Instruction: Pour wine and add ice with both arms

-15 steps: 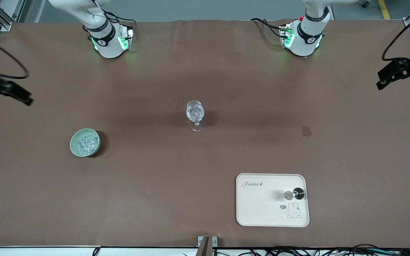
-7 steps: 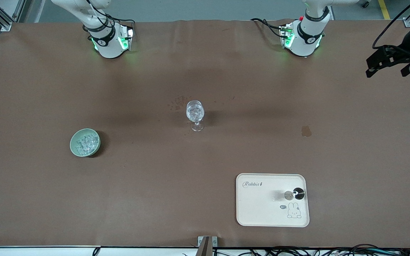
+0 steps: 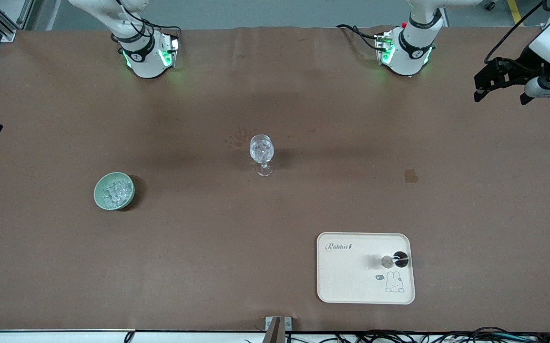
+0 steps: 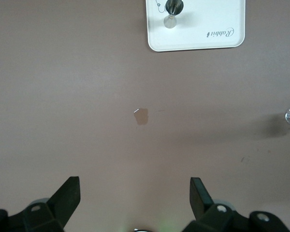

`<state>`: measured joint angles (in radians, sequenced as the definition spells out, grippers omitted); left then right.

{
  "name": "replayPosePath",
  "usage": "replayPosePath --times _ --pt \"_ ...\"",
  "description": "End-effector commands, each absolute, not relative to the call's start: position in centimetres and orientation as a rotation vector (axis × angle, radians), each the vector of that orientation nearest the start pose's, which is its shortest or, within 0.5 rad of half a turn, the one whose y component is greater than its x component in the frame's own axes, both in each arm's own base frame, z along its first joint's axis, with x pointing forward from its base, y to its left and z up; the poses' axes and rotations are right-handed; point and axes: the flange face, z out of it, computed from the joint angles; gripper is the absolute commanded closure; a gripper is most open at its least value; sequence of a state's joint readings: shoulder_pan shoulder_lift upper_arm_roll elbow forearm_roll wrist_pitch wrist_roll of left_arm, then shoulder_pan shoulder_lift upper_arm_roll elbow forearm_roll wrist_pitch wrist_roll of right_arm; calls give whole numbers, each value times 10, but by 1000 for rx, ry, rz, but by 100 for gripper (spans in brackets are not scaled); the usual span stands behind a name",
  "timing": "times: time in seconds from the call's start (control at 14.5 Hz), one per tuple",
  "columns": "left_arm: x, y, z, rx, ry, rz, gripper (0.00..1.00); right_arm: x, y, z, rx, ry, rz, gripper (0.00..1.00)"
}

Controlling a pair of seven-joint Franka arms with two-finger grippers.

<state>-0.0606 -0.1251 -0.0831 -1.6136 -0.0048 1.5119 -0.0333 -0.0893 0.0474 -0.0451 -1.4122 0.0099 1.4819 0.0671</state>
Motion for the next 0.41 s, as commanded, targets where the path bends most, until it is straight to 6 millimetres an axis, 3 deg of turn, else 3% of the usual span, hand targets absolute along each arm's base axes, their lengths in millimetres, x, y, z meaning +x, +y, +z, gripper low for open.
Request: replayPosePath --times 0.0,0.34 --pt "504 -75 666 -3126 191 -51 0 548 -69 668 -3111 294 -39 0" --pt "504 -68 669 -3108 142 -59 0 549 -64 668 -3112 279 -39 0"
